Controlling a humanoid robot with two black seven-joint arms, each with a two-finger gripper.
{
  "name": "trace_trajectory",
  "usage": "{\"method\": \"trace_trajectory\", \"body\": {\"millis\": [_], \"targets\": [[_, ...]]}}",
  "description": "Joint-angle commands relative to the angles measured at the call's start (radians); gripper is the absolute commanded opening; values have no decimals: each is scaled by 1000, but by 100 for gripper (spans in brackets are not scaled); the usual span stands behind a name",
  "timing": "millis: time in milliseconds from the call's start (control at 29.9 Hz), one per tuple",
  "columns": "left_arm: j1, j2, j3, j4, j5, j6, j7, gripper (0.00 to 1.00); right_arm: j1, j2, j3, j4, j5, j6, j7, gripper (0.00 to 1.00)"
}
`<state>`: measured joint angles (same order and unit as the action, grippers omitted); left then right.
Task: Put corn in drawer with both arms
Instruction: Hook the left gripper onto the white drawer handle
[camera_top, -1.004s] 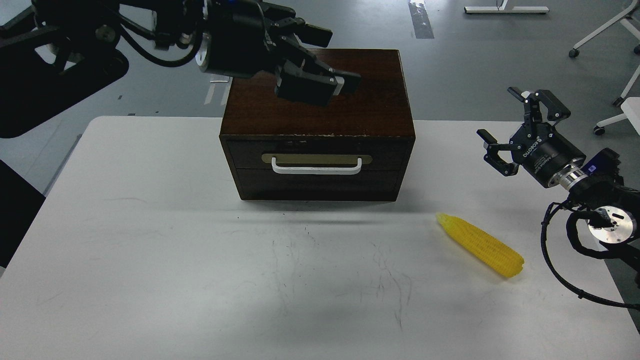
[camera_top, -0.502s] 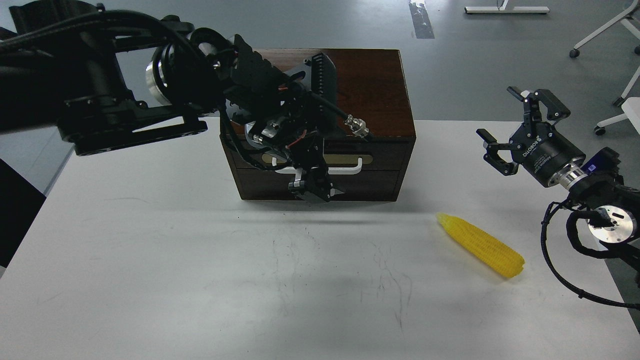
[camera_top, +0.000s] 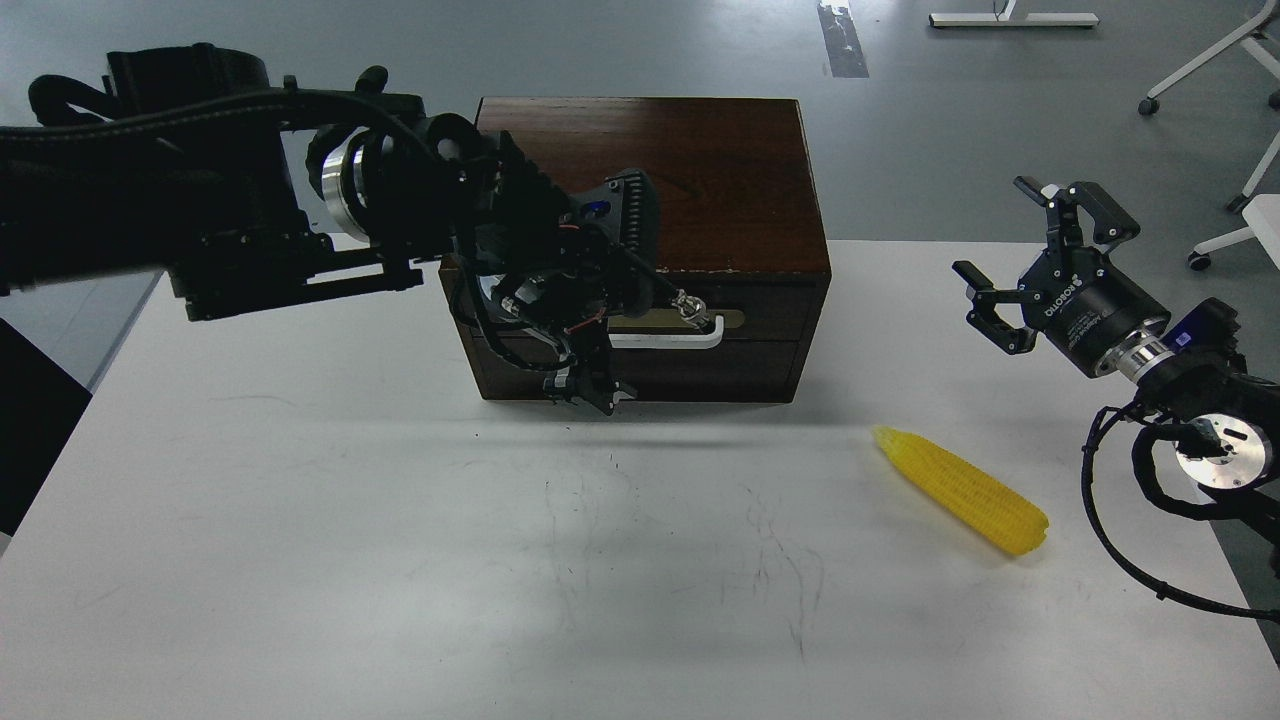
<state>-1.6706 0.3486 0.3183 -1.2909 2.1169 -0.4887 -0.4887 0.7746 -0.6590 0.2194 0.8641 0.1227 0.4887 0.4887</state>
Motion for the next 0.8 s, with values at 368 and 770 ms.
{"method": "trace_trajectory", "body": {"millis": [368, 770], "targets": [[23, -50, 45, 65, 0, 0, 0, 98, -3, -1, 3, 0, 0, 0, 0, 100], [40, -83, 47, 90, 0, 0, 0, 98, -3, -1, 3, -2, 0, 0, 0, 100]]}}
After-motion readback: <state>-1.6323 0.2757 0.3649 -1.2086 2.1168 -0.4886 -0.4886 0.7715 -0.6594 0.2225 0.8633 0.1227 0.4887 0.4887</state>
